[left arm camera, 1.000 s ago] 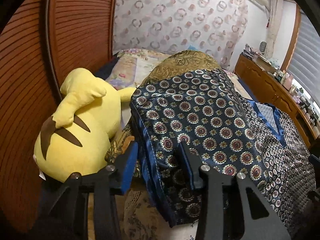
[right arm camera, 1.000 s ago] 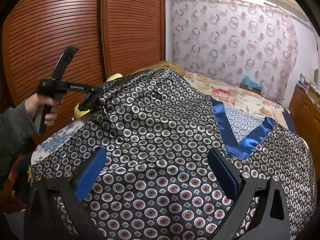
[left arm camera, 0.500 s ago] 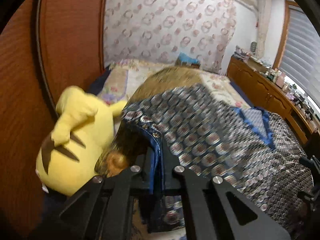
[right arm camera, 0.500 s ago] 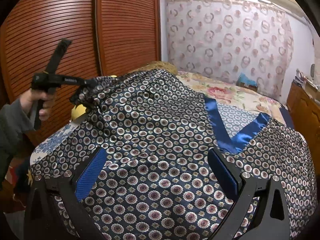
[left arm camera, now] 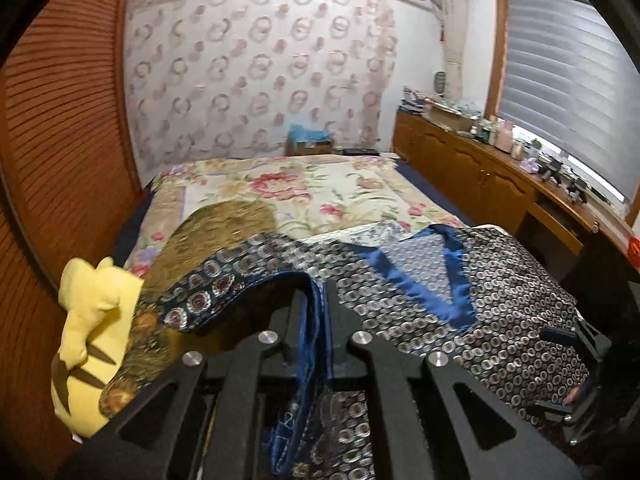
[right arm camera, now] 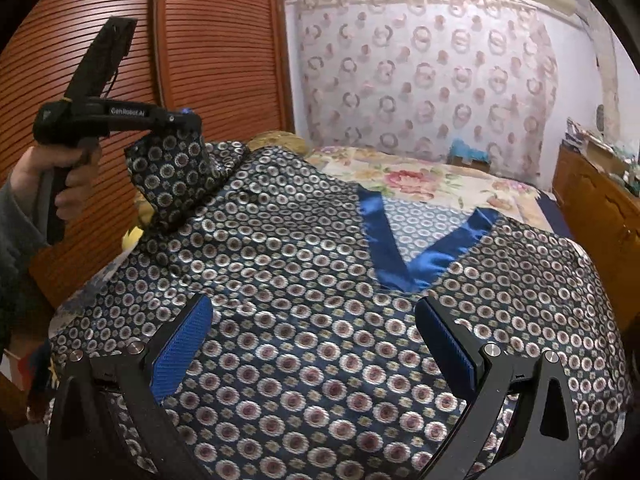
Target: Fold small clothes
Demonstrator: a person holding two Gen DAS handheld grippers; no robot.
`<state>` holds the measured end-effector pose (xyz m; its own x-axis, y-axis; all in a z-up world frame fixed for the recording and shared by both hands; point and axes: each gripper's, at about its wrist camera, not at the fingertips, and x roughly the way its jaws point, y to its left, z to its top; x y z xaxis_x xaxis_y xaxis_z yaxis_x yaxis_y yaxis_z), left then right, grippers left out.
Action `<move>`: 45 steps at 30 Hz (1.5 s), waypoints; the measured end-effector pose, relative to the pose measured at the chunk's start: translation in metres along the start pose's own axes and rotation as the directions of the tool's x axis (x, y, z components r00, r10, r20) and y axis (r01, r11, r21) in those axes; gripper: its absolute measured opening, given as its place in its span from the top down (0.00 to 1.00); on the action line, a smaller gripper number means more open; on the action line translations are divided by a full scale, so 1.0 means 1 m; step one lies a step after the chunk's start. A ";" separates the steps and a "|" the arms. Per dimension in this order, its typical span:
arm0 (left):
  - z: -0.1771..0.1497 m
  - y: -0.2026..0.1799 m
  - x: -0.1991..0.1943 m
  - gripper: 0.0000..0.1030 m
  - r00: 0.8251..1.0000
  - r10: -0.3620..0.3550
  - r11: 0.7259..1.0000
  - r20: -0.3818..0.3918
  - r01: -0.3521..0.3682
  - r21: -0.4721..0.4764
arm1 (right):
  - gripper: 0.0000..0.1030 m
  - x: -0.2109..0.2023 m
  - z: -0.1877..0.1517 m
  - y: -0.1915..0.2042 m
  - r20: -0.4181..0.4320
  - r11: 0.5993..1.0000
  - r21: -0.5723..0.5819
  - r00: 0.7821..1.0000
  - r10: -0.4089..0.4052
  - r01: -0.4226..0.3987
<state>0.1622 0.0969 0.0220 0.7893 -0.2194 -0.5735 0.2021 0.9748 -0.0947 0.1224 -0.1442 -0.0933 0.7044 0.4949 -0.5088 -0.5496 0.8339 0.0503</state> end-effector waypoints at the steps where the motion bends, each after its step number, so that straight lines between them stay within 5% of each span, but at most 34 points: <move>1: 0.001 -0.004 -0.001 0.92 1.000 0.001 1.000 0.005 -0.001 0.006 | 0.00 -0.001 -0.001 -0.003 0.000 1.000 0.004 1.000 -0.004 0.004; 11: 0.006 -0.024 -0.023 0.65 0.995 -0.088 0.996 0.053 0.086 0.040 | 0.00 -0.005 -0.001 -0.018 0.010 0.999 0.025 1.000 -0.025 0.025; 21: -0.017 -0.003 -0.049 0.54 0.996 -0.018 1.000 0.090 0.017 0.013 | 0.00 0.013 0.018 -0.014 0.001 0.999 -0.047 1.000 -0.003 0.004; 33: -0.038 0.026 -0.053 0.51 0.995 0.062 0.998 0.076 -0.063 0.003 | 0.03 0.121 0.063 0.018 -0.162 0.964 -0.173 0.971 0.176 -0.204; 45: -0.030 0.034 -0.039 0.48 0.994 0.087 0.996 0.063 -0.086 -0.005 | 0.03 0.204 0.074 0.046 -0.323 0.934 -0.200 0.920 0.221 -0.295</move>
<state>0.1202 0.1397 0.0167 0.8389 -0.1363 -0.5270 0.1301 0.9903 -0.0490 0.2738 0.0131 -0.1312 0.3812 0.5610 -0.7348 -0.8113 0.5840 0.0250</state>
